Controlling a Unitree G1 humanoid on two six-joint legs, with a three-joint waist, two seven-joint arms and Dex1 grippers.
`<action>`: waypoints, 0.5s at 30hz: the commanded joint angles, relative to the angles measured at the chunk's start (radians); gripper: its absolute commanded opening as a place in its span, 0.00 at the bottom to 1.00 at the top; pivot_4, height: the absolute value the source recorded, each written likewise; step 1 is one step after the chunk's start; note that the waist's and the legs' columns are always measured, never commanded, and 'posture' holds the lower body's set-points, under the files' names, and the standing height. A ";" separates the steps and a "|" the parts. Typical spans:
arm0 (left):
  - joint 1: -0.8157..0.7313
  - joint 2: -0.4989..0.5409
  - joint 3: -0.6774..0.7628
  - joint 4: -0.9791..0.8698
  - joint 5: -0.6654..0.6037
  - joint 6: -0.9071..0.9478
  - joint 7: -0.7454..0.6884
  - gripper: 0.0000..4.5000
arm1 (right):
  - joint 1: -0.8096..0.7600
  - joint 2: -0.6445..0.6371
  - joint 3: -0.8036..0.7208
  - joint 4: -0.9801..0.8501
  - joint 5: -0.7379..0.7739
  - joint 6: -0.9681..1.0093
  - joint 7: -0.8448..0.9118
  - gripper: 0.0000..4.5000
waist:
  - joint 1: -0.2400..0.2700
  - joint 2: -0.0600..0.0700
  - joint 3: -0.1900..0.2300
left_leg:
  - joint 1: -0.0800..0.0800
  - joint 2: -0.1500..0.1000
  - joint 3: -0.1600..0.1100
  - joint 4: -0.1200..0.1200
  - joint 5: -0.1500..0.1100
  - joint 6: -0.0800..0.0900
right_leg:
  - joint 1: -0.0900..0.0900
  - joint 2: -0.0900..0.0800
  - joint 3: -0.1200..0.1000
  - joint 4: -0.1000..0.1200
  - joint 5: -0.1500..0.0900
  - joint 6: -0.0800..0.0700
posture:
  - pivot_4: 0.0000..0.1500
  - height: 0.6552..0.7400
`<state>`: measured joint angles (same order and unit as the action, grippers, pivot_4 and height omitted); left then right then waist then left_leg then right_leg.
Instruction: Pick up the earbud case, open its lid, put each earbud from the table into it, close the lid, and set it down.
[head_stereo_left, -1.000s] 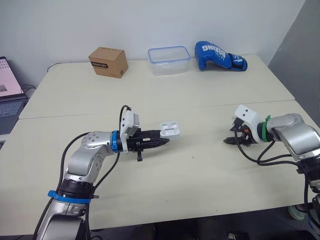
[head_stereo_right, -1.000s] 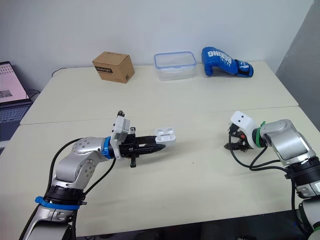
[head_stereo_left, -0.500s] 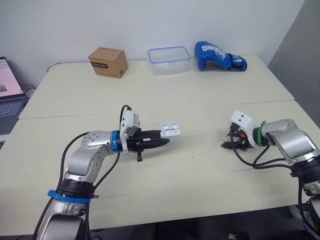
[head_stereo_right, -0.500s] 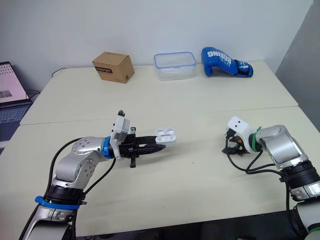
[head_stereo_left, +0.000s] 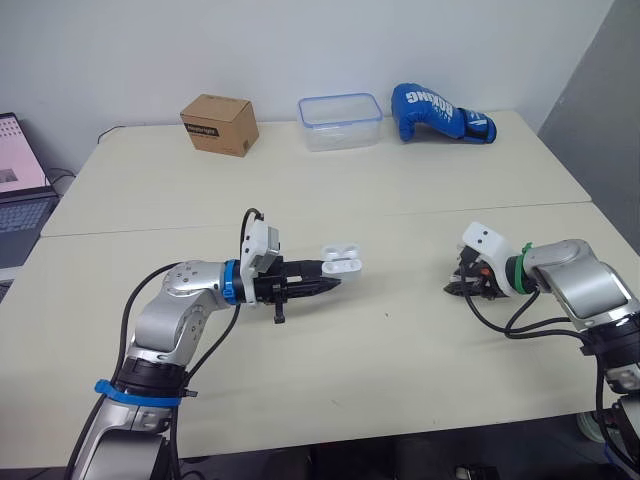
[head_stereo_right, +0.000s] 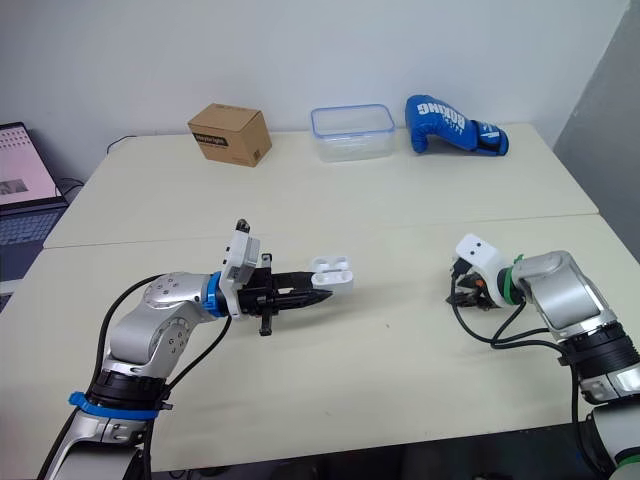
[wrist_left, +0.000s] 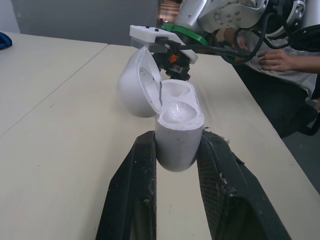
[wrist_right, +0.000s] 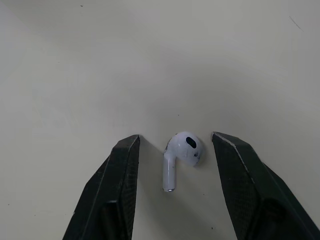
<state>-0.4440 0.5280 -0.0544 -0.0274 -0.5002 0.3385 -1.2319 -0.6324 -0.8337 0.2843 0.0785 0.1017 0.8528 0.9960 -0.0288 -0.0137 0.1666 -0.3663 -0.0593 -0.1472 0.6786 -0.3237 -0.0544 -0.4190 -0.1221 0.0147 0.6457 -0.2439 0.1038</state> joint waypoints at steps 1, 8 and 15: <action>-0.010 0.010 0.002 -0.030 -0.003 -0.009 -0.004 0.17 | 0.020 -0.018 -0.007 -0.012 -0.007 0.020 -0.001 0.52 | 0.000 0.000 0.000 | 0.000 0.000 0.000 0.000 0.000 0.000 | 0.000 0.000 0.000 0.000 0.000 0.000 | 1.00 0.89; -0.006 0.010 0.000 -0.034 -0.001 -0.010 -0.003 0.17 | 0.027 -0.022 -0.010 -0.023 -0.007 0.028 0.004 0.48 | 0.000 0.000 0.000 | 0.000 0.000 0.000 0.000 0.000 0.000 | 0.000 0.000 0.000 0.000 0.000 0.000 | 1.00 0.89; -0.003 0.008 0.000 -0.035 0.001 -0.011 0.000 0.17 | 0.031 -0.023 -0.011 -0.030 -0.008 0.031 0.010 0.09 | 0.000 0.000 0.000 | 0.000 0.000 0.000 0.000 0.000 0.000 | 0.000 0.000 0.000 0.000 0.000 0.000 | 1.00 0.89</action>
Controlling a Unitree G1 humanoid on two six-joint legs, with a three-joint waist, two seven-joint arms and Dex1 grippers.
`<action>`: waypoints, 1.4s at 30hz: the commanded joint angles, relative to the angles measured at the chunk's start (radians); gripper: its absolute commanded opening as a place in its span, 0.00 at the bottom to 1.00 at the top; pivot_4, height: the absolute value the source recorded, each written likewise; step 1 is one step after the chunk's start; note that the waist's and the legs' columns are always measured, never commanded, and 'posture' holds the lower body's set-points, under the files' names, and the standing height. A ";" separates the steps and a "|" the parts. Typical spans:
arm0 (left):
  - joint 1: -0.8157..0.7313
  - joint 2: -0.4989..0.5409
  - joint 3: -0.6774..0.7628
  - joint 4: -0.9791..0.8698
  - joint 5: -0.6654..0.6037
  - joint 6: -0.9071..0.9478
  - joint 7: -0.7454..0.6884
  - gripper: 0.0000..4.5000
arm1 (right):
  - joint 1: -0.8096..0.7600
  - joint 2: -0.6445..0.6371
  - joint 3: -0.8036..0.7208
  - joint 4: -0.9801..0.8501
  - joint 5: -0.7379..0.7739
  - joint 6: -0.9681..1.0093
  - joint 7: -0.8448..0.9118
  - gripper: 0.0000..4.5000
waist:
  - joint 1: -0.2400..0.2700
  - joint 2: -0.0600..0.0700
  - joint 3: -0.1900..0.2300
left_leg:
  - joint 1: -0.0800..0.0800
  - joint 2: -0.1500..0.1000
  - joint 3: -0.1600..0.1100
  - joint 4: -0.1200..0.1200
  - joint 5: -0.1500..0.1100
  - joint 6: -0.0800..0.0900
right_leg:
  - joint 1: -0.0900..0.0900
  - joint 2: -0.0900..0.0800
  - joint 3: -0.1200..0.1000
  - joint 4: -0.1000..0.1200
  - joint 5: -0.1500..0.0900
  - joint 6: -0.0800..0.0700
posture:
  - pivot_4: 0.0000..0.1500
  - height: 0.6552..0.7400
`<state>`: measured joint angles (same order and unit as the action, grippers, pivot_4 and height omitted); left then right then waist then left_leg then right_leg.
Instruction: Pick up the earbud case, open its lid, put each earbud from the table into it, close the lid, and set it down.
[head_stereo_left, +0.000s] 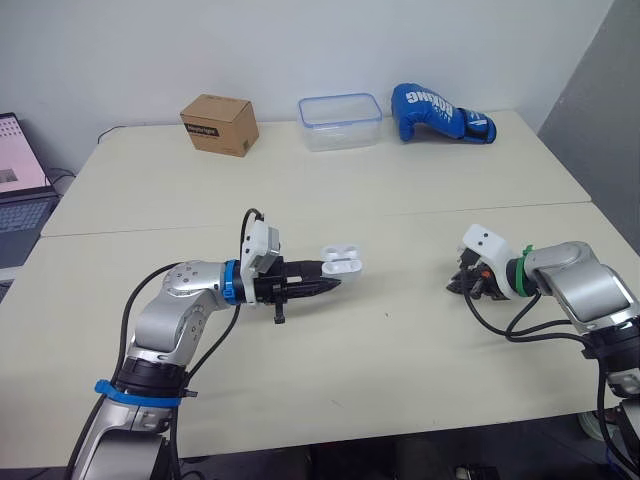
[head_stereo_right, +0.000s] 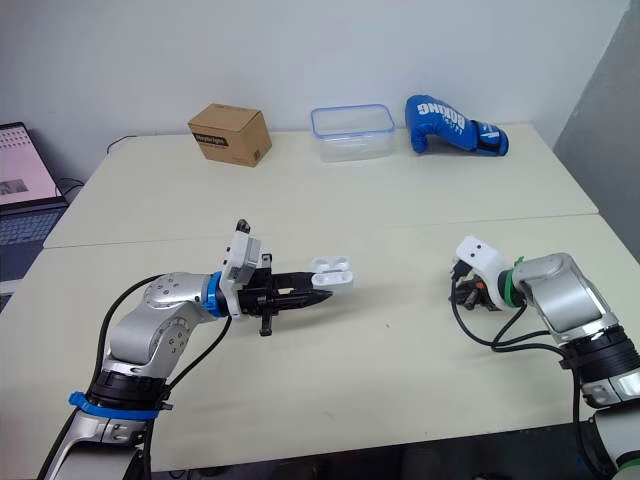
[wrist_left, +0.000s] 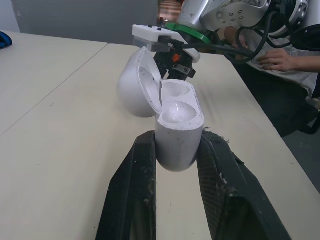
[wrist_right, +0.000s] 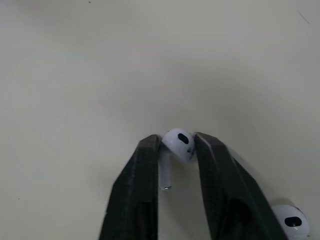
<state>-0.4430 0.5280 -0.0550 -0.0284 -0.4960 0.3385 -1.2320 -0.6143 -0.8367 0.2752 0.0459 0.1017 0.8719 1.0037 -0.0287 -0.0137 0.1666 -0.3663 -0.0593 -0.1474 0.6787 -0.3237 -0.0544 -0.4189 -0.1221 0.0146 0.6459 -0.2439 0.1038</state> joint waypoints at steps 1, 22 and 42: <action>-0.004 0.007 0.000 -0.035 -0.002 -0.011 0.001 0.17 | 0.013 -0.022 -0.001 0.002 -0.008 0.012 0.004 0.09 | 0.000 0.000 0.000 | 0.000 0.000 0.000 0.000 0.000 0.000 | 0.000 0.000 0.000 0.000 0.000 0.000 | 1.00 0.89; 0.002 0.006 -0.009 -0.037 0.001 -0.019 -0.001 0.17 | 0.011 -0.183 0.163 -0.176 -0.078 -0.300 0.341 0.09 | -0.001 0.000 0.000 | 0.000 0.000 0.001 0.000 0.000 0.000 | 0.000 0.000 0.000 0.000 0.000 0.000 | 1.00 0.89; 0.018 0.010 -0.006 -0.062 -0.002 -0.014 0.021 0.17 | -0.060 -0.135 0.185 0.036 -0.226 -0.494 0.378 0.09 | -0.001 0.000 0.000 | 0.000 0.000 0.001 0.000 0.000 0.000 | 0.000 0.000 0.000 0.000 0.000 0.000 | 1.00 0.89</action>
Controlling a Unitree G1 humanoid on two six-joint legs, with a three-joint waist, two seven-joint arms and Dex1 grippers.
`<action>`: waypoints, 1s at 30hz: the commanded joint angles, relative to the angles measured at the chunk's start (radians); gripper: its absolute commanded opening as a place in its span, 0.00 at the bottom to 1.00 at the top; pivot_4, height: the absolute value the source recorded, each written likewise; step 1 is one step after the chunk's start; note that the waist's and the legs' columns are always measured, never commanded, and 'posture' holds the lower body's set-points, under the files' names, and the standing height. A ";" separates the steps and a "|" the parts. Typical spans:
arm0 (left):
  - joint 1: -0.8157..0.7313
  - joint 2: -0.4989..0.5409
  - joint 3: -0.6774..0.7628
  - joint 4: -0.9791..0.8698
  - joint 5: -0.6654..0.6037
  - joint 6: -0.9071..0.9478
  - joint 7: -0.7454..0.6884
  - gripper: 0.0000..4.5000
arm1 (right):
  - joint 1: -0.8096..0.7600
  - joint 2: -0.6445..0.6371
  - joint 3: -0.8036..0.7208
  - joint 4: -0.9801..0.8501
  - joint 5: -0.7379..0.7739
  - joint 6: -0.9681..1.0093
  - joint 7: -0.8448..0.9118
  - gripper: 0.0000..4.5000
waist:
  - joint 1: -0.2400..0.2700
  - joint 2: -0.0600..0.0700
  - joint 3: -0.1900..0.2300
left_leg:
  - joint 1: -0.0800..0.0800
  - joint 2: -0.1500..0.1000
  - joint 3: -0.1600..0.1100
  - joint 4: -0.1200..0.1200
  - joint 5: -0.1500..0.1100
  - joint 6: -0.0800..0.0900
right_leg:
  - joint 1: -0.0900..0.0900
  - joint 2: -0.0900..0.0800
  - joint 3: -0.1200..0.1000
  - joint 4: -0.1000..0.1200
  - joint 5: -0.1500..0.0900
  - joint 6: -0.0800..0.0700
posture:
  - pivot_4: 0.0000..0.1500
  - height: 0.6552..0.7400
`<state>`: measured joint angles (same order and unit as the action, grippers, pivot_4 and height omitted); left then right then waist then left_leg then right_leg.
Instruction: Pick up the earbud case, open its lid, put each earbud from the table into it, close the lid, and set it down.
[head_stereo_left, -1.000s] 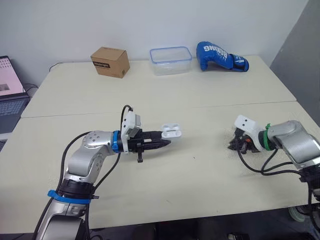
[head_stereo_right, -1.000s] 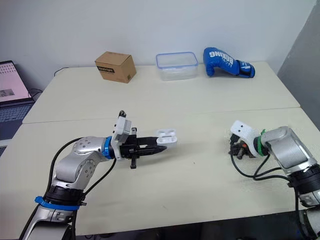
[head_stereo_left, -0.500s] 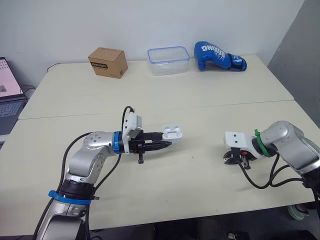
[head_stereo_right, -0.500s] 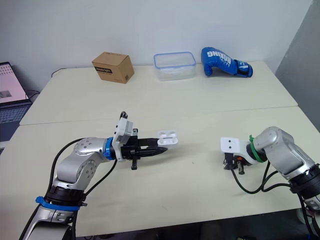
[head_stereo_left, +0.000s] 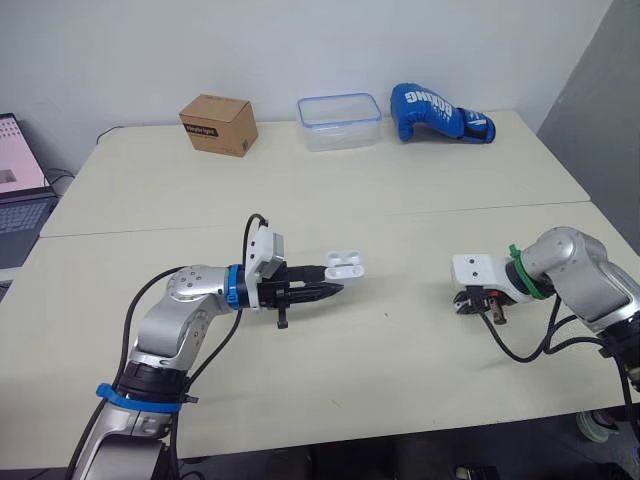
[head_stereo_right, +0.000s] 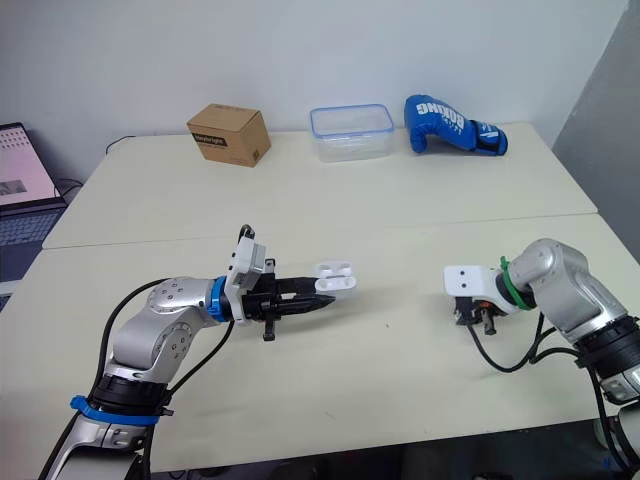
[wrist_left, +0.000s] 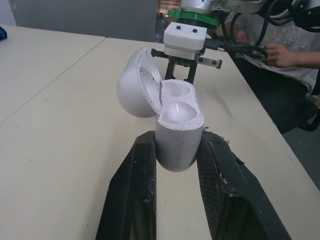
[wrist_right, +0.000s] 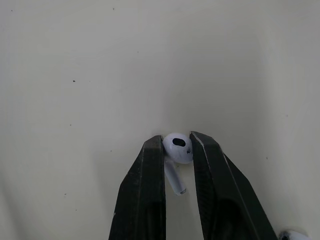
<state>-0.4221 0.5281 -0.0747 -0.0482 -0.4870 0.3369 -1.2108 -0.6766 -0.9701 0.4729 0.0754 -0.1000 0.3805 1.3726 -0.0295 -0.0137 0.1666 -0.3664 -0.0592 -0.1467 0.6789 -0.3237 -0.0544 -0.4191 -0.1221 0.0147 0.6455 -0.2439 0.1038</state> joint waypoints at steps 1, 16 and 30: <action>-0.003 0.009 0.013 -0.043 -0.011 -0.011 0.001 0.17 | 0.005 -0.001 -0.014 0.004 -0.022 -0.003 0.012 0.17 | 0.000 0.000 0.000 | 0.000 0.000 0.000 0.000 0.000 0.000 | 0.000 0.000 0.000 0.000 0.000 0.000 | 1.00 0.89; -0.014 0.004 0.008 -0.028 -0.005 -0.021 -0.004 0.17 | -0.012 -0.001 0.034 -0.148 -0.144 0.189 0.060 0.54 | 0.000 0.000 0.000 | 0.000 0.000 0.000 0.000 0.000 0.000 | 0.000 0.000 0.000 0.000 0.000 0.000 | 1.00 0.89; -0.011 -0.006 0.002 -0.026 0.001 -0.035 0.004 0.17 | -0.066 0.035 0.157 -0.231 -0.318 0.328 0.094 0.54 | 0.000 -0.001 0.000 | 0.000 0.000 0.000 0.000 0.000 0.000 | 0.000 0.000 0.000 0.000 0.000 0.000 | 1.00 0.89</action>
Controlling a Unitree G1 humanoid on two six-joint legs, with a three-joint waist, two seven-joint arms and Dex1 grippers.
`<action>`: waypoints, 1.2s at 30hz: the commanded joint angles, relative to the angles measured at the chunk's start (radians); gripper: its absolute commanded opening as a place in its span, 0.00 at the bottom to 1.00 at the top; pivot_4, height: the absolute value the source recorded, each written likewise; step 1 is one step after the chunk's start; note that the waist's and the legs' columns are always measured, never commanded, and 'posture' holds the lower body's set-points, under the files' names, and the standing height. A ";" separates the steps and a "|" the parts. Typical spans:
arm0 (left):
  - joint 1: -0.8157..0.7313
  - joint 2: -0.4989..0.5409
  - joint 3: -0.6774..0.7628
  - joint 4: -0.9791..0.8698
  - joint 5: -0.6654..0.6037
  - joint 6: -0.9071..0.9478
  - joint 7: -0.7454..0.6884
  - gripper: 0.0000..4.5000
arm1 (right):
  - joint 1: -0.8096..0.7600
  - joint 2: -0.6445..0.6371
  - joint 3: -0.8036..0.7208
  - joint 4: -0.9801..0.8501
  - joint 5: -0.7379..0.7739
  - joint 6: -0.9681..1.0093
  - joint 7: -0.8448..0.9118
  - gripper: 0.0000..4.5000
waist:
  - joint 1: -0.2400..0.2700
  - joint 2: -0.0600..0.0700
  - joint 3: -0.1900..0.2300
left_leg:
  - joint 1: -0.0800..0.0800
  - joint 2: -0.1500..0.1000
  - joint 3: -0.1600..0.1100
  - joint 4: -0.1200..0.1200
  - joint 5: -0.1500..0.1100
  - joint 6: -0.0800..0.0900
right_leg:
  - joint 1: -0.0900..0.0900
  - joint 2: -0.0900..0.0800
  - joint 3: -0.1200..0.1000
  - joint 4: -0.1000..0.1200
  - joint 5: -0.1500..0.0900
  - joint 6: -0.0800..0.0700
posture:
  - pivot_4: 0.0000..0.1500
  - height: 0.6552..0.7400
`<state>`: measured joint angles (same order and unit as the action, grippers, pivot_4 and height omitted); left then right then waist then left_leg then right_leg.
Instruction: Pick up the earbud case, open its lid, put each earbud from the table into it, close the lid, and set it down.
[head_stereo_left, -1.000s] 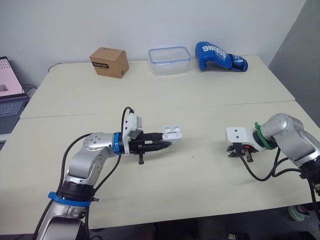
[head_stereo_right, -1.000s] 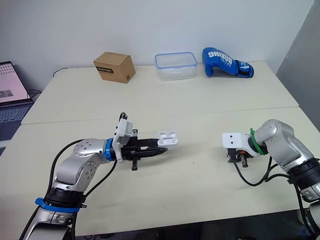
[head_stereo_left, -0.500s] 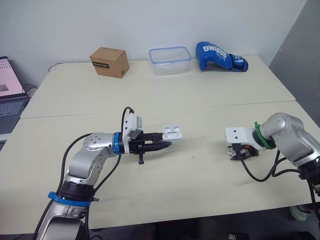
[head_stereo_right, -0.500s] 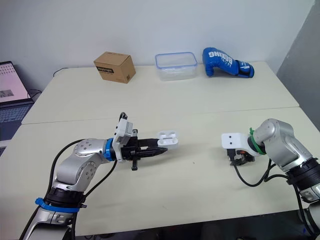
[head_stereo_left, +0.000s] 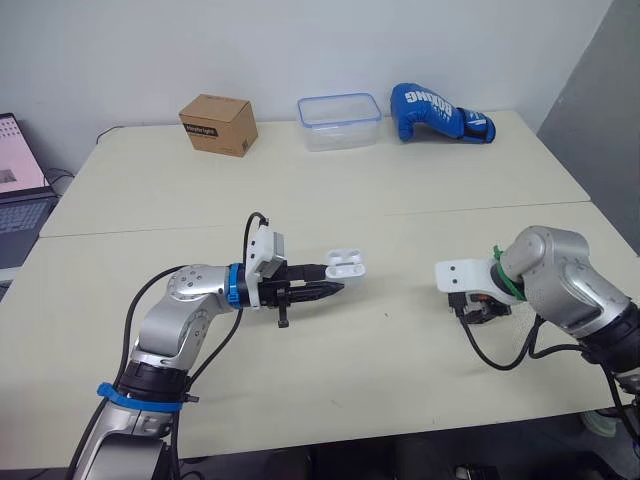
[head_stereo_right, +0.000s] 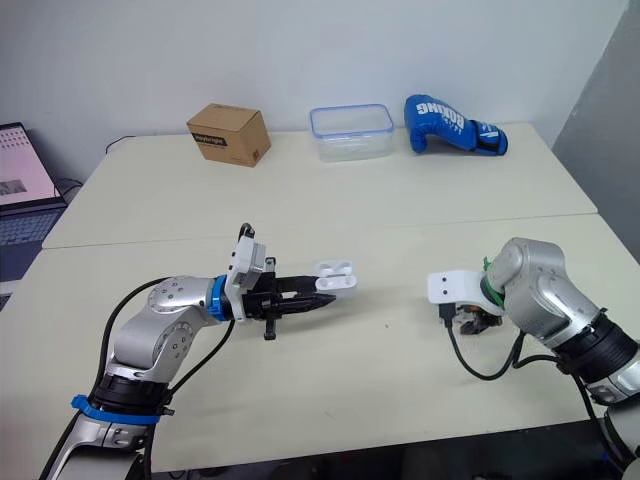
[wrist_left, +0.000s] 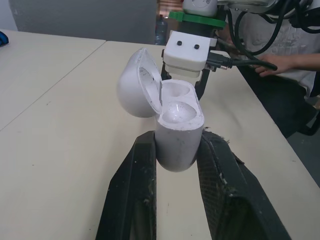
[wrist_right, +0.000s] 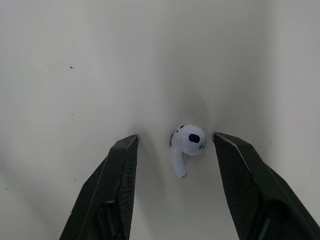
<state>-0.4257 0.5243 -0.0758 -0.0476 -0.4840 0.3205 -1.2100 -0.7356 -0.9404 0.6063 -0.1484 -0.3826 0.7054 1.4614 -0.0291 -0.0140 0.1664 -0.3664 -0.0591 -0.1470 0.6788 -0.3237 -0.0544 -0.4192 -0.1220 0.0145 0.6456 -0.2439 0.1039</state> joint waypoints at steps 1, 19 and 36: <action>-0.006 -0.002 0.003 -0.027 -0.002 -0.019 0.003 0.17 | -0.008 0.008 0.027 -0.008 -0.042 0.003 0.007 0.54 | 0.000 0.000 0.000 | 0.000 0.000 0.000 0.000 0.000 0.000 | 0.000 0.000 0.000 0.000 0.000 0.000 | 1.00 0.89; -0.004 -0.006 0.003 -0.027 0.007 -0.026 0.007 0.17 | -0.053 0.055 0.061 0.037 -0.144 -0.021 0.047 0.12 | -0.001 -0.002 -0.002 | 0.001 0.000 0.000 0.000 0.000 0.000 | 0.000 0.000 0.000 0.001 0.000 0.000 | 1.00 0.89; 0.000 -0.011 0.003 -0.029 0.011 -0.027 0.014 0.17 | -0.041 0.054 0.080 0.017 -0.216 -0.078 0.080 0.09 | -0.001 -0.003 -0.002 | 0.001 0.000 0.000 0.000 0.000 0.000 | 0.000 0.000 0.000 0.000 0.000 0.000 | 1.00 0.89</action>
<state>-0.4243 0.5166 -0.0769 -0.0477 -0.4683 0.3153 -1.1988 -0.7829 -0.8820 0.6760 -0.1337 -0.5690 0.6336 1.5260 -0.0297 -0.0165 0.1648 -0.3655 -0.0590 -0.1467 0.6793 -0.3237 -0.0545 -0.4187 -0.1220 0.0147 0.6460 -0.2437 0.1037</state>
